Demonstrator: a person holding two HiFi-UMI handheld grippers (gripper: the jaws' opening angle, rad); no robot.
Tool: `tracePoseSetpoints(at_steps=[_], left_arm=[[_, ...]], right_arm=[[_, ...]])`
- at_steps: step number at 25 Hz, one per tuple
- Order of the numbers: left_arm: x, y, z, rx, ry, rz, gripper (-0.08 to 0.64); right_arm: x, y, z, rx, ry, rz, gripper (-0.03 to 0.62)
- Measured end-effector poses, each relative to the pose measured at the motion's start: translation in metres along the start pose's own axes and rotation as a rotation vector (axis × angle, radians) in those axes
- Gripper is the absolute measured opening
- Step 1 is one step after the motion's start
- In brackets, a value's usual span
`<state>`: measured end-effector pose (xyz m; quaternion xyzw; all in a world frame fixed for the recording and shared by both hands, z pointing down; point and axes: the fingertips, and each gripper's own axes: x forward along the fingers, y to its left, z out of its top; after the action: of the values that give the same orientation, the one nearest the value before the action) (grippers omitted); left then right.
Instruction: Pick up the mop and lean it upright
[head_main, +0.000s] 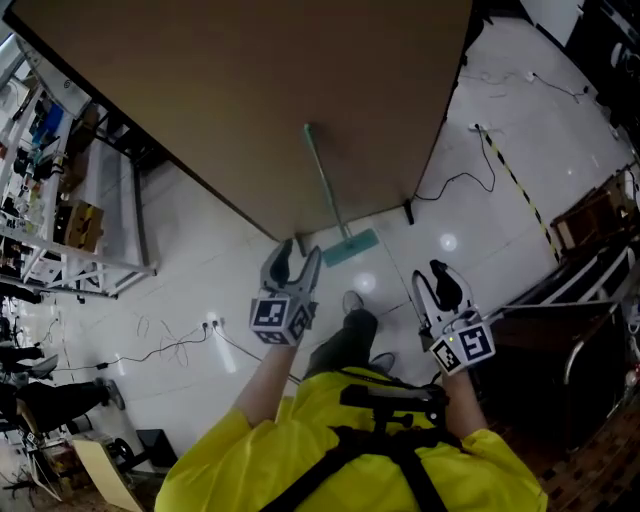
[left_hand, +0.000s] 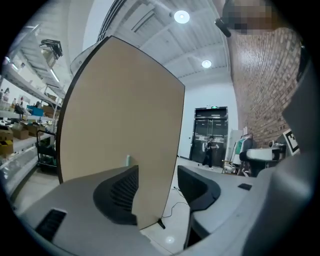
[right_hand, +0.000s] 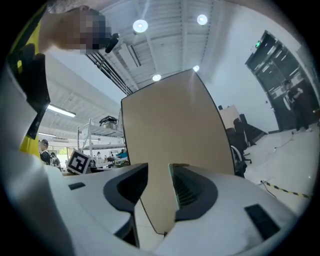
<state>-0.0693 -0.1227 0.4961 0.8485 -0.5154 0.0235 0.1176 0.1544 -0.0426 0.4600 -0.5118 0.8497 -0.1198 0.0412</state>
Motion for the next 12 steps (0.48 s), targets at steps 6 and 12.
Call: tracePoseSetpoints(at_steps=[6, 12], left_arm=[[0.113, 0.056, 0.007, 0.016, 0.011, 0.058, 0.156], [0.223, 0.113, 0.006, 0.036, -0.001, 0.129, 0.181]], right_arm=[[0.098, -0.036, 0.02, -0.031, 0.06, 0.047, 0.206], [0.173, -0.072, 0.021, -0.023, 0.086, 0.047, 0.206]])
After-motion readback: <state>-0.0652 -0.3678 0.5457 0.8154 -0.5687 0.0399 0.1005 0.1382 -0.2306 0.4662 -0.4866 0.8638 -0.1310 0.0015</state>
